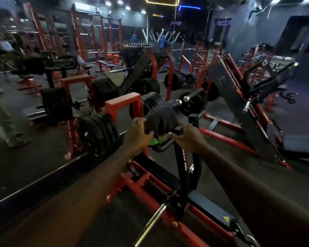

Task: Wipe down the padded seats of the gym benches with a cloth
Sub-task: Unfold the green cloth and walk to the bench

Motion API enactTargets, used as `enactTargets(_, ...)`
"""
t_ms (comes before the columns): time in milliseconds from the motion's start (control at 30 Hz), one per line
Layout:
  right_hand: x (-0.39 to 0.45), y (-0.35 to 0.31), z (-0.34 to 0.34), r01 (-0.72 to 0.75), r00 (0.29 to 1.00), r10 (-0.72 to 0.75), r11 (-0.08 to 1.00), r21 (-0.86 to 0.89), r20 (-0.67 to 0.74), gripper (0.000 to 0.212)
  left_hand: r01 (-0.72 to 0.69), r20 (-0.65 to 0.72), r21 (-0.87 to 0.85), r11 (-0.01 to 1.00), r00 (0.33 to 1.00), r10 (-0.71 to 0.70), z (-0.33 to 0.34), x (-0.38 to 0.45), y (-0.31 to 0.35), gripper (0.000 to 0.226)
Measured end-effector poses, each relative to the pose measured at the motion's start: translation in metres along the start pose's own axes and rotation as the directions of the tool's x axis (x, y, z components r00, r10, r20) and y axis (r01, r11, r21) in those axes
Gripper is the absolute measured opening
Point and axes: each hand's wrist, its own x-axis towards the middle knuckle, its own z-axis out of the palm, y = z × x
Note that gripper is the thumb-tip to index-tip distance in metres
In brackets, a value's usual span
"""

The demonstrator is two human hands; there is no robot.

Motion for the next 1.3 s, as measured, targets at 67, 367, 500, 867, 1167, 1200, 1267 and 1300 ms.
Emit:
enactTargets(67,0.016,-0.008,0.017,-0.024,0.999,0.024,1.000,0.017,0.022,0.040,0.029,0.029,-0.005,1.000,0.999,-0.029,-0.003,0.015,-0.019,0.073)
enactTargets(367,0.068,-0.013,0.068,-0.050,0.999,0.050,0.999,-0.001,0.002,0.039,-0.135,0.164,-0.168,0.977,0.973,0.162,0.018,0.065,-0.059,0.082)
enactTargets(500,0.071,-0.007,0.075,-0.023,1.000,0.023,0.999,0.022,-0.020,0.050,-0.218,0.181,-0.237,0.947,0.948,0.263,0.025,0.073,-0.081,0.069)
enactTargets(867,0.064,0.003,0.048,-0.126,0.975,0.175,0.942,0.311,-0.135,0.017,-0.399,0.005,-0.342,0.851,0.905,0.426,0.008,0.096,0.006,0.037)
enactTargets(1167,0.002,0.020,-0.070,-0.114,0.867,0.319,0.874,0.473,-0.381,0.010,-0.406,0.040,-0.512,0.757,0.869,0.493,0.021,0.122,0.109,0.029)
enactTargets(1200,-0.005,0.022,-0.081,-0.121,0.851,0.332,0.878,0.463,-0.407,0.017,-0.411,0.062,-0.518,0.750,0.857,0.512,0.023,0.122,0.117,0.029)
enactTargets(1267,-0.023,0.027,-0.104,-0.129,0.815,0.358,0.878,0.461,-0.456,0.029,-0.484,0.072,-0.453,0.748,0.817,0.572,0.028,0.119,0.137,0.026)
enactTargets(1300,-0.032,0.030,-0.115,-0.138,0.798,0.375,0.876,0.462,-0.472,0.032,-0.510,0.075,-0.430,0.745,0.802,0.592,0.029,0.114,0.147,0.027)
